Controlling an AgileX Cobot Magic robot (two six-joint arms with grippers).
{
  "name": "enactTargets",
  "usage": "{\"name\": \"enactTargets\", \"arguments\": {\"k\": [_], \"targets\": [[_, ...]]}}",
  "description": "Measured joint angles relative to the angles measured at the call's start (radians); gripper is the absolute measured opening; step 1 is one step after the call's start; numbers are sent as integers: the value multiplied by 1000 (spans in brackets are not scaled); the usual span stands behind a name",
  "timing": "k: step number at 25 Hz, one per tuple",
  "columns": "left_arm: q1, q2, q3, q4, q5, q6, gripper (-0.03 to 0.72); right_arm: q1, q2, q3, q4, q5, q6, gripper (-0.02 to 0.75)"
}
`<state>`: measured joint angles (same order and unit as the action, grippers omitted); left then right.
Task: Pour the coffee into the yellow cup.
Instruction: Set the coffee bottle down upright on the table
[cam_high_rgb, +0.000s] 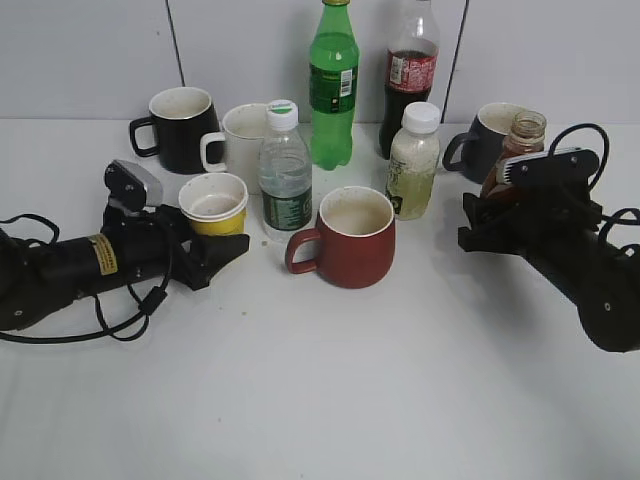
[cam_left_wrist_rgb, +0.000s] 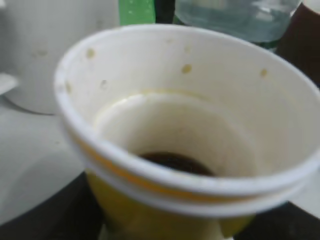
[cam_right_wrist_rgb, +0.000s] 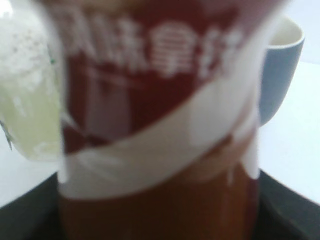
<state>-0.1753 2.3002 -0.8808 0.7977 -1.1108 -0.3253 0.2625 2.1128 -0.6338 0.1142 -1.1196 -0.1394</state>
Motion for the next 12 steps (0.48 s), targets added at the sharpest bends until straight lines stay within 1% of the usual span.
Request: {"name": "enactTargets", "arguments": {"k": [4,9,12], "targets": [[0,-28,20,0,21,0,531,0,51,0,0,-39,3,503],[0,-31,25,0,70,0,531,0,62,0,0,-51,57,503],[0,-31,25,1,70,0,547,0,62,0,-8,-55,69,504]]}}
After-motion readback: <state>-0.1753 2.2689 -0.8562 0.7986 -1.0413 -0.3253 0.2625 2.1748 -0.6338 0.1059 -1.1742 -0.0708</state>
